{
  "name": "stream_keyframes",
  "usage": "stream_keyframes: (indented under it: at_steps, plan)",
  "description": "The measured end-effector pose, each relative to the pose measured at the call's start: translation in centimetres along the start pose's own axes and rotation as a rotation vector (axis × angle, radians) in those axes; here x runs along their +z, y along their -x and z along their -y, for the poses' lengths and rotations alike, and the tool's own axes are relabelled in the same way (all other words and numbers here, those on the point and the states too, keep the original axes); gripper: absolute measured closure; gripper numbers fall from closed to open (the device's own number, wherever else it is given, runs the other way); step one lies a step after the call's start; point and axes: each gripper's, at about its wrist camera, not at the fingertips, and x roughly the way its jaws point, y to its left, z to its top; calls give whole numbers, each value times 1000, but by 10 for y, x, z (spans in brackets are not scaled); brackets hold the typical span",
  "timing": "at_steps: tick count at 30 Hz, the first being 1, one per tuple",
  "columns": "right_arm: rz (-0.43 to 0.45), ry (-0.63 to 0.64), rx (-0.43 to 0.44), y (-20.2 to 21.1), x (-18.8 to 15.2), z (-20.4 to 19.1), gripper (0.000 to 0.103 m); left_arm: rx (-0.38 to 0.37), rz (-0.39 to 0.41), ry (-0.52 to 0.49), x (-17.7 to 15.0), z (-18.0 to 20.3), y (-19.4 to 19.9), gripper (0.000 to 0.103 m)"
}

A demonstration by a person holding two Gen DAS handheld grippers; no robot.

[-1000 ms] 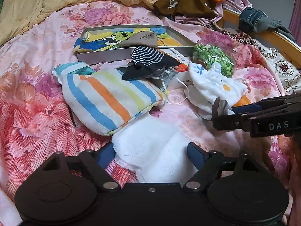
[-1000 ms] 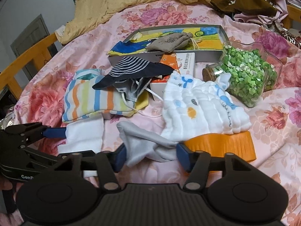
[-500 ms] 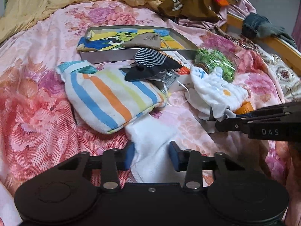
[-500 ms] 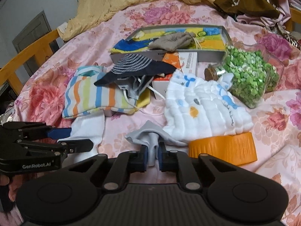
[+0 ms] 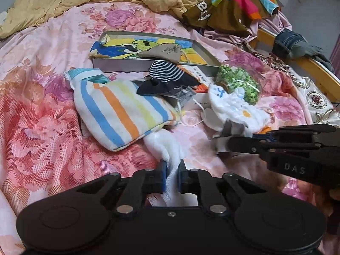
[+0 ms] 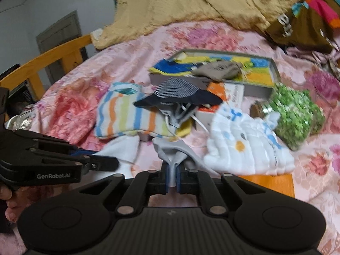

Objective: Organize soft objects
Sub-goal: 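Carry the white sock in the left gripper and grey sock in the right gripper to the tray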

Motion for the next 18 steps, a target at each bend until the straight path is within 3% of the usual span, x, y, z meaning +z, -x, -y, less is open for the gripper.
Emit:
stream_keyframes:
  at_steps: [10,18]
  plan:
    - [167,158,16,24,1,-25,96,-44,113,41,7,8,29,94]
    - [243,187,-11,32,5,-27,96,-3,161,65,15,3,35,94]
